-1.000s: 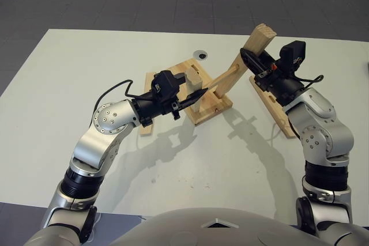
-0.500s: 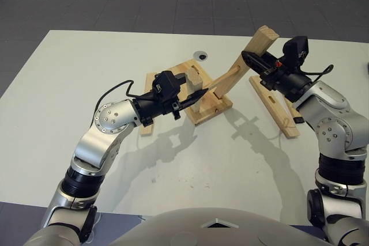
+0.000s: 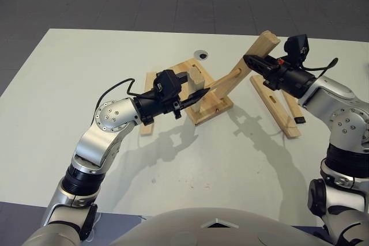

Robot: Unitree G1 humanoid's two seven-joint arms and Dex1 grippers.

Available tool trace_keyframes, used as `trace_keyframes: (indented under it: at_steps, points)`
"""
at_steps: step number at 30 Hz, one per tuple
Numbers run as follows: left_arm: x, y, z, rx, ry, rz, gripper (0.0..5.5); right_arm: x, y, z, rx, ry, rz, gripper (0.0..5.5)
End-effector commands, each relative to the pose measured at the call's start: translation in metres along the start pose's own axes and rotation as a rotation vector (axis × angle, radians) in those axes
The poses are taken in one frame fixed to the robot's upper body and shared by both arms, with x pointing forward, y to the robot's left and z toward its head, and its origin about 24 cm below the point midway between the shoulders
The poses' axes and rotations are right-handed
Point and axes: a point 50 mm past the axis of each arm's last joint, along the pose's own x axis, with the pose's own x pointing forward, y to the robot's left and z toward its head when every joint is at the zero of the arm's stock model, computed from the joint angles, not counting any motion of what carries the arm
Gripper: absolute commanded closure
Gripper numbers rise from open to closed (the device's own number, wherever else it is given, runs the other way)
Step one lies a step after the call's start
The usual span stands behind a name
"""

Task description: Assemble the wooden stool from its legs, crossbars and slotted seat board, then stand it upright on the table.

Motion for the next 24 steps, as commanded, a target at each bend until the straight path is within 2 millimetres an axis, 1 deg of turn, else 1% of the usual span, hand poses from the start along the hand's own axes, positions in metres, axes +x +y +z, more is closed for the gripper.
trace_keyframes:
  at_steps: [1, 3, 4, 9, 11, 12, 13, 16, 18, 20, 21, 24]
  points:
    - [-0.008, -0.005, -0.037, -0.062, 0.204, -0.017, 3.46, 0.002, 0.023, -0.031, -0.002, 0.141, 0.097, 4.48]
    - [-0.007, -0.006, -0.037, -0.063, 0.204, -0.021, 3.46, 0.001, 0.029, -0.045, 0.013, 0.181, 0.100, 4.48]
    - [-0.007, -0.006, -0.036, -0.064, 0.203, -0.024, 3.46, 0.001, 0.031, -0.048, 0.019, 0.189, 0.097, 4.48]
    - [-0.009, -0.006, -0.037, -0.065, 0.209, -0.031, 3.46, -0.001, 0.032, -0.056, 0.052, 0.209, 0.031, 4.48]
    - [-0.011, -0.003, -0.037, -0.060, 0.215, -0.030, 3.46, -0.001, 0.032, -0.056, 0.073, 0.213, 0.018, 4.48]
    - [-0.012, -0.001, -0.036, -0.057, 0.218, -0.027, 3.09, -0.001, 0.033, -0.053, 0.082, 0.206, 0.019, 4.48]
    - [-0.012, 0.003, -0.035, -0.052, 0.220, -0.023, 3.06, 0.000, 0.035, -0.047, 0.087, 0.192, 0.026, 4.48]
    - [-0.012, 0.017, -0.029, -0.041, 0.212, 0.012, 2.52, 0.003, 0.038, -0.033, 0.091, 0.151, 0.036, 4.48]
    - [-0.012, 0.023, -0.027, -0.055, 0.201, 0.040, 2.21, 0.006, 0.038, -0.029, 0.088, 0.140, 0.029, 4.48]
    - [-0.012, 0.025, -0.026, -0.062, 0.196, 0.042, 1.84, 0.007, 0.036, -0.026, 0.082, 0.130, 0.017, 4.48]
    - [-0.013, 0.024, -0.026, -0.065, 0.194, 0.039, 1.77, 0.006, 0.035, -0.025, 0.080, 0.122, 0.010, 4.19]
    - [-0.014, 0.022, -0.027, -0.078, 0.197, 0.024, 1.27, 0.006, 0.032, -0.021, 0.079, 0.077, 0.000, 3.76]
